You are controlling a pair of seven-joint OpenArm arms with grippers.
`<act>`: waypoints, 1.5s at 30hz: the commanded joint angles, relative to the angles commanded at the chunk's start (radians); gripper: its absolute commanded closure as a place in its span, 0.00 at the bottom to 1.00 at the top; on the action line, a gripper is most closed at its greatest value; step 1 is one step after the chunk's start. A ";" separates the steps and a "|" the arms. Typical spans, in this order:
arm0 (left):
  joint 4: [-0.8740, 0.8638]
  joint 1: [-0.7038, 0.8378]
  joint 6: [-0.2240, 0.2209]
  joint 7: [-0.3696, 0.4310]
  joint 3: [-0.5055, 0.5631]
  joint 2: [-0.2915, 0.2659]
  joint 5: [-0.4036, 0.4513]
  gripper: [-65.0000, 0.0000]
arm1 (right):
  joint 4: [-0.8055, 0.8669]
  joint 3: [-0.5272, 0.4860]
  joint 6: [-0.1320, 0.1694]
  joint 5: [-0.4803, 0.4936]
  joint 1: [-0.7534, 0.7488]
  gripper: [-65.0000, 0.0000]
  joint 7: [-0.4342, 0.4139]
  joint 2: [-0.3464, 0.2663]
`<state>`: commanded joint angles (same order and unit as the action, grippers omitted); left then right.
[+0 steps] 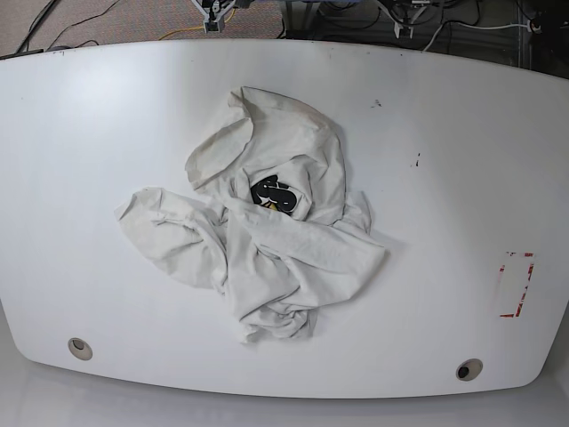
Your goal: Layout the t-shirt on the table in an organized manner, then fold the t-shirt properly
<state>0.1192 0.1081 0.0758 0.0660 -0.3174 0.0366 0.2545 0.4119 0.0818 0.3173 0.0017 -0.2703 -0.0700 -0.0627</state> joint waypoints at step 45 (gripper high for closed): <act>0.037 0.019 -0.004 -0.010 -0.059 0.016 -0.005 0.80 | -0.006 -0.001 -0.017 0.002 0.010 0.82 -0.003 0.014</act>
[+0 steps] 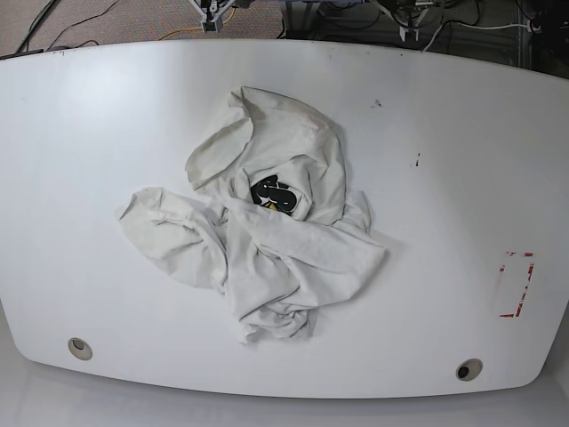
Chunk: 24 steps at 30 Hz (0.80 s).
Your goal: Layout the t-shirt on the table in an organized manner, then fold the t-shirt properly
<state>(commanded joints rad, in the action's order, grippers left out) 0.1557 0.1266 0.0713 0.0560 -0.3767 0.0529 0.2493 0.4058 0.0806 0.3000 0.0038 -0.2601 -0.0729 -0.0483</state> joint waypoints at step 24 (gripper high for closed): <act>0.002 0.081 0.002 0.212 0.000 0.000 0.000 0.80 | 0.091 0.002 -0.002 0.005 -0.086 0.82 -0.078 0.002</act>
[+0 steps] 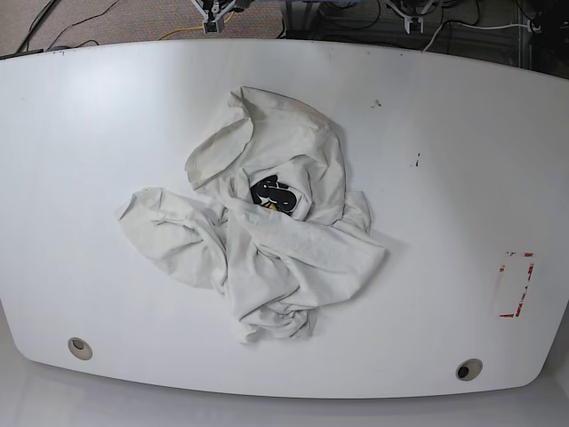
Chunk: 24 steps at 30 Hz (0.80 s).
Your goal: Layout the t-shirt on the table in an organized manner, then fold the t-shirt properly
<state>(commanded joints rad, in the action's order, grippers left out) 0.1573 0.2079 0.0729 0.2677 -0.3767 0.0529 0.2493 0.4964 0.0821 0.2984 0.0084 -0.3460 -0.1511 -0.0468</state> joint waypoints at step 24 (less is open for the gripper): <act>0.568 0.350 0.126 0.028 -0.006 -0.046 -0.012 0.80 | 0.569 0.008 0.000 0.003 -0.377 0.82 0.000 0.020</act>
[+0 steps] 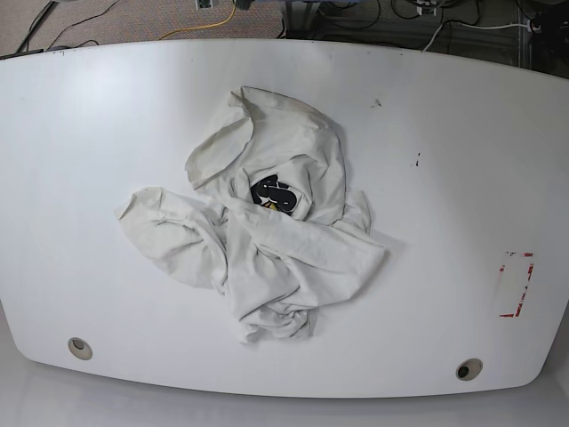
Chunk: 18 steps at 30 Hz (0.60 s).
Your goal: Layout the t-shirt on the table in an organized manner, then fold the t-shirt properly
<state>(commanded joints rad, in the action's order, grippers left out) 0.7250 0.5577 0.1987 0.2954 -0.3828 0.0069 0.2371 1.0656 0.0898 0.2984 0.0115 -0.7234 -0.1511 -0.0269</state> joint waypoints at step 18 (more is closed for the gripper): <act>0.381 0.264 0.037 0.000 0.012 0.002 -0.153 0.80 | 0.348 0.000 0.000 0.002 -0.245 0.82 0.000 0.000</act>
<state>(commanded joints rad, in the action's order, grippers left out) 1.1055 0.8216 0.2355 0.2954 -0.3705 0.0084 0.0836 1.4139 0.0898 0.2984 0.0130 -0.9689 -0.1511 -0.0269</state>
